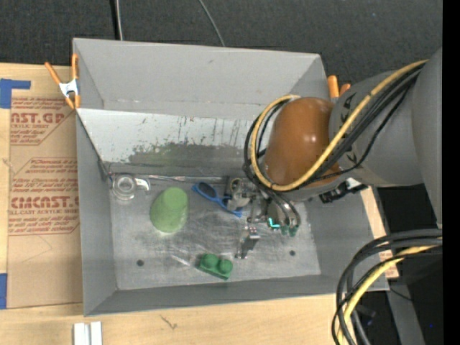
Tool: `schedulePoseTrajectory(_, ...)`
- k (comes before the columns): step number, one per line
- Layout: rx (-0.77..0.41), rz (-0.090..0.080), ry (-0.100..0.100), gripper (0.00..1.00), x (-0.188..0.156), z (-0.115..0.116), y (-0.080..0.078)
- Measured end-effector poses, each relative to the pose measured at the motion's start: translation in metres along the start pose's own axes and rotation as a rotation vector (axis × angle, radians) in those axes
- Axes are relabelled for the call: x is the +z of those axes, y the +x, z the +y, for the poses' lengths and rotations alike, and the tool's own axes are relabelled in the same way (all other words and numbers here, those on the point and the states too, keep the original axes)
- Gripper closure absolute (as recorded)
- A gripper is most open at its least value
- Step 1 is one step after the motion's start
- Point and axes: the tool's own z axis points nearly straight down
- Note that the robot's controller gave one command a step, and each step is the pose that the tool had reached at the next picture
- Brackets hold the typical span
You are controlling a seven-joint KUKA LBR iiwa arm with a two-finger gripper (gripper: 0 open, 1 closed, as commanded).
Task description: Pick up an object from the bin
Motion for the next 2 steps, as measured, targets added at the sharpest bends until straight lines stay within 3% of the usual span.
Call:
schedulePoseTrajectory(1, -0.047, -0.01, -0.004, 0.0, 0.007, 0.116, -0.027)
schedulePoseTrajectory(2, 0.059, -0.009, -0.004, 0.0, 0.022, 0.185, -0.045)
